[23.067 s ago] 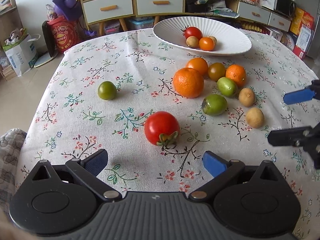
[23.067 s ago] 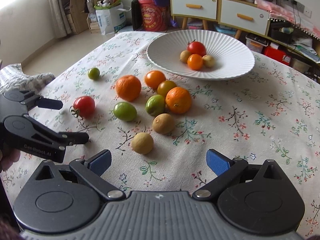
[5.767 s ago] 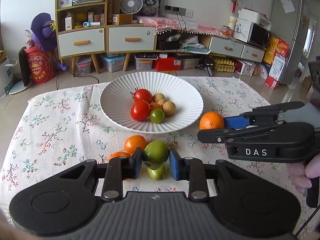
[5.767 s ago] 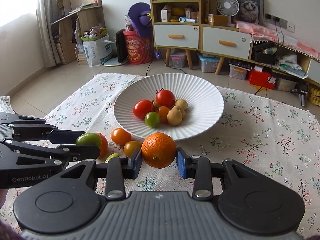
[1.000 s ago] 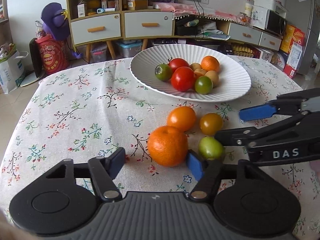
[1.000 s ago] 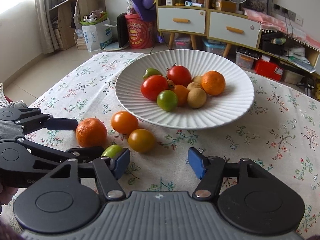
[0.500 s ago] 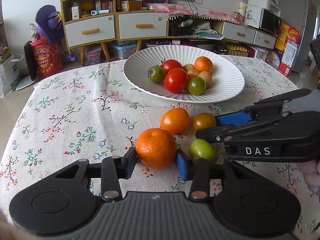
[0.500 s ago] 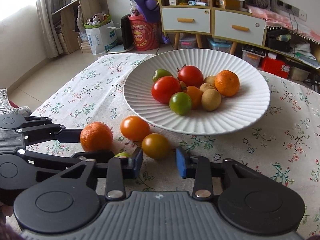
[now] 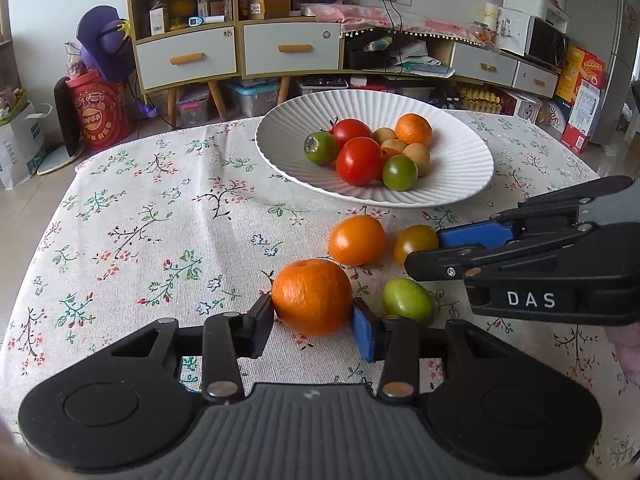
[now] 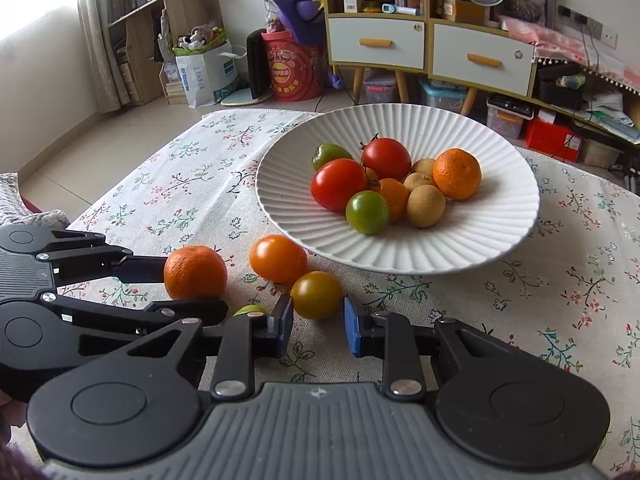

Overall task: Organize fruits
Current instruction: 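Close the left tool on the tangerine while the right tool grasps the yellow-brown tomato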

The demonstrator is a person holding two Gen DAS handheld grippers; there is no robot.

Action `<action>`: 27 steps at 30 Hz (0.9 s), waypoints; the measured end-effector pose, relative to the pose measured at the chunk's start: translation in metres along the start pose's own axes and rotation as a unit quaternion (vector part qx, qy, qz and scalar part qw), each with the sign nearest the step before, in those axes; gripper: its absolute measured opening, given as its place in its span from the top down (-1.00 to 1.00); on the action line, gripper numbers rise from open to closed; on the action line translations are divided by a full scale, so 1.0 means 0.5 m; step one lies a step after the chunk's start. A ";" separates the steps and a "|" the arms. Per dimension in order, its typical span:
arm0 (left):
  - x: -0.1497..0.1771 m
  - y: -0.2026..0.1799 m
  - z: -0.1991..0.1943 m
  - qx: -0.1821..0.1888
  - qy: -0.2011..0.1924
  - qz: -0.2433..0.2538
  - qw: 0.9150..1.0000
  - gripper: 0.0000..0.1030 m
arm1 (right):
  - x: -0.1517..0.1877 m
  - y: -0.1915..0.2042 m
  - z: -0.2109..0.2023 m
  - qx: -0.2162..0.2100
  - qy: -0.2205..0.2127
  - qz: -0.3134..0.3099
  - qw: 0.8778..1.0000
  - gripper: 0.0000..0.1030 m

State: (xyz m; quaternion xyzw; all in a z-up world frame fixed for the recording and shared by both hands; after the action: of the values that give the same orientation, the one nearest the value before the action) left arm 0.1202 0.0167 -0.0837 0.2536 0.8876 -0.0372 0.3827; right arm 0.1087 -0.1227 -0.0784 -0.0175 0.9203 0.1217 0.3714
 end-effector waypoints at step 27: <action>0.006 0.011 0.008 -0.008 0.004 -0.014 1.000 0.10 | 0.001 -0.001 0.019 -0.011 0.010 0.014 1.000 0.38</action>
State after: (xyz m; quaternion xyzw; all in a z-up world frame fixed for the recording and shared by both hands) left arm 0.1236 0.0218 -0.0878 0.2382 0.8928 -0.0348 0.3808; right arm 0.1147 -0.1212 -0.0854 -0.0100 0.9227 0.1362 0.3605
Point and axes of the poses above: each gripper's, at about its wrist camera, not at the fingertips, and z roughly the way its jaws point, y to its left, x to its underside, the point moved 5 cm from there along z, roughly the way its jaws point, and after that the axes turned 11 degrees about z, right-handed, at the moved point
